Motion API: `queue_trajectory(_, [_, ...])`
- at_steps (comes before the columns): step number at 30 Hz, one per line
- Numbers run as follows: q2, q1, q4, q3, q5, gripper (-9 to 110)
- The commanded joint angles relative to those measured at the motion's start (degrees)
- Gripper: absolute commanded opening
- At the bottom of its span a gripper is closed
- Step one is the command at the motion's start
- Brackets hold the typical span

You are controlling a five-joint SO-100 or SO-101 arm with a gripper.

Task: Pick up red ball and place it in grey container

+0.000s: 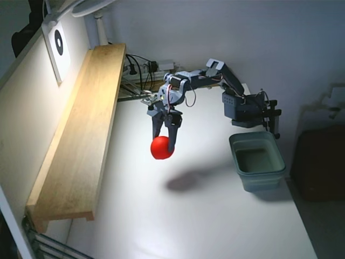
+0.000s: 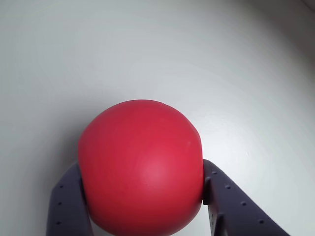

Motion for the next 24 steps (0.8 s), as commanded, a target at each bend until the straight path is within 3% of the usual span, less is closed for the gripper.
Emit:
queue_trajectory(1, [1.9, -0.3, 1.2, -3.1, 0.1, 23])
queue_trajectory(24, [1.5, 0.0, 0.9, -3.1, 0.1, 23])
